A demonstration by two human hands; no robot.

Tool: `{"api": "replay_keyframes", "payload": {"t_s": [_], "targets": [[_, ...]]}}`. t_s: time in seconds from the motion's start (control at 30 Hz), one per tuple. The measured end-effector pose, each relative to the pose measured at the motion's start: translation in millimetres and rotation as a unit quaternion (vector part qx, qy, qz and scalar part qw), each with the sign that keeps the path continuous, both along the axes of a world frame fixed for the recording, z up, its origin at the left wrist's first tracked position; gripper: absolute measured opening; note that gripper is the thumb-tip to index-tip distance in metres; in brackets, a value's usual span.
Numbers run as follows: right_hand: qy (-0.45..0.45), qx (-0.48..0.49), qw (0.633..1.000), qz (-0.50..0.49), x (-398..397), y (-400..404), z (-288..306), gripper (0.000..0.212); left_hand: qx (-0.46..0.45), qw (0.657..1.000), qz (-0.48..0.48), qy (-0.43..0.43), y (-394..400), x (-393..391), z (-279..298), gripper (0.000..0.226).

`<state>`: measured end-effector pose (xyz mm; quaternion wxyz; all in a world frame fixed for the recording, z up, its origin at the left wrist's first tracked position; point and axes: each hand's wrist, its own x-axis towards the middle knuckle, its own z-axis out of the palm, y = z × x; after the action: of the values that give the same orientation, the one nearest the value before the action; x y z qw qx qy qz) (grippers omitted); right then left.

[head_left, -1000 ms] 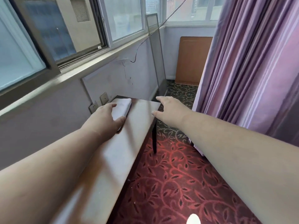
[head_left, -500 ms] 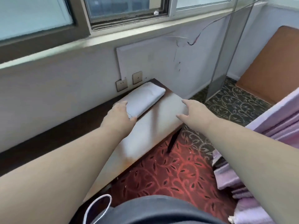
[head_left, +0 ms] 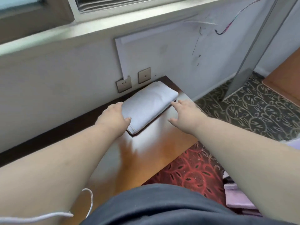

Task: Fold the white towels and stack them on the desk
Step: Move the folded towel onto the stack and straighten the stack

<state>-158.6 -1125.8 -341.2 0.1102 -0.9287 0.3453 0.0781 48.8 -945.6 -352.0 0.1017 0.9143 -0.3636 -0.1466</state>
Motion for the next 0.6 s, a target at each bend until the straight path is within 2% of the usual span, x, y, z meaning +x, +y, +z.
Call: {"api": "replay_keyframes", "payload": {"t_s": [0.17, 0.27, 0.37, 0.47, 0.6], "targets": [[0.045, 0.022, 0.998, 0.042, 35, -52, -14, 0.074, 0.035, 0.998, 0.054, 0.019, -24, 6, -15, 0.074], [0.08, 0.009, 0.992, 0.094, 57, -82, -25, 0.073, 0.052, 0.988, 0.135, 0.047, -34, 10, -31, 0.073], [0.123, -0.018, 0.977, 0.174, 72, -111, -37, 0.074, 0.09, 0.98, 0.172, 0.05, -45, 1, -50, 0.069], [0.137, -0.042, 0.96, 0.239, 85, -140, -49, 0.072, 0.114, 0.977, 0.166, 0.063, -62, -14, -73, 0.053], [0.138, 0.005, 0.962, 0.235, 101, -165, -76, 0.069, 0.055, 0.988, 0.136, 0.052, -87, -32, -101, 0.038]]}}
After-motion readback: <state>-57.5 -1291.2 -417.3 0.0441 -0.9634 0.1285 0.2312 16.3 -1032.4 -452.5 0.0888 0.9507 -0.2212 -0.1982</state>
